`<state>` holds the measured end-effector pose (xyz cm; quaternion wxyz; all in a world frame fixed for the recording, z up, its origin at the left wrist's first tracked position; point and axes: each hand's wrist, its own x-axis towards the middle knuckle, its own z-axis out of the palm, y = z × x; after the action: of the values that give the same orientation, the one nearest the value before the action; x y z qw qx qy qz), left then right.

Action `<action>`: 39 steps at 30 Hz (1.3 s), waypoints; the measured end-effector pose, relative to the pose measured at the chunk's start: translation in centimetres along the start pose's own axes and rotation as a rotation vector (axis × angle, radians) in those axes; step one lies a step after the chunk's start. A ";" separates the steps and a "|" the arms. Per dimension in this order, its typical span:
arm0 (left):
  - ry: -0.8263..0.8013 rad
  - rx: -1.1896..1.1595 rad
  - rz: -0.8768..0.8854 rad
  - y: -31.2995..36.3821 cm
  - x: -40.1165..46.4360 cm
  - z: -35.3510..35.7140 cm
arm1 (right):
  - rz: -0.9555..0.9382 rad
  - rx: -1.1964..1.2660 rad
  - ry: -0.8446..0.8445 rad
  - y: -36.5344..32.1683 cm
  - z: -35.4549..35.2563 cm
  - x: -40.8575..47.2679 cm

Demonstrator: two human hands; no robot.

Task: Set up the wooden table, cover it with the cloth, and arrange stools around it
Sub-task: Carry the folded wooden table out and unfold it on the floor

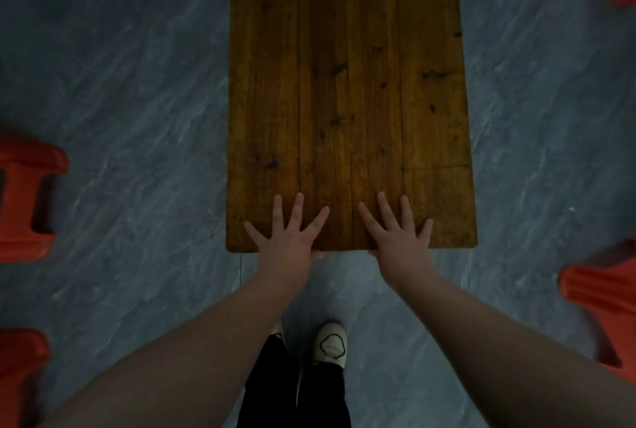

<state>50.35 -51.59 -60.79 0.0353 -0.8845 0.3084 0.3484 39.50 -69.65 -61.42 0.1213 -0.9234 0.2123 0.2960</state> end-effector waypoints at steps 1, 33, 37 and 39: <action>0.002 0.002 -0.002 0.0 0.1 0.0 | 0.000 -0.002 0.001 0.1 0.1 0.1; -0.026 -0.138 0.026 0.4 -1.7 -0.5 | 0.026 0.053 -0.054 -0.6 -1.0 -2.1; -0.079 -0.294 0.017 0.1 -1.5 -3.3 | 0.070 0.097 -0.096 -1.5 -2.6 -2.3; -0.029 -0.276 0.029 0.1 -0.7 -5.0 | 0.079 0.122 -0.020 -1.8 -3.9 -1.6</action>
<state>52.85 -52.63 -56.57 -0.0871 -0.8712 0.2697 0.4009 41.06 -68.88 -57.17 0.1676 -0.9021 0.2651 0.2963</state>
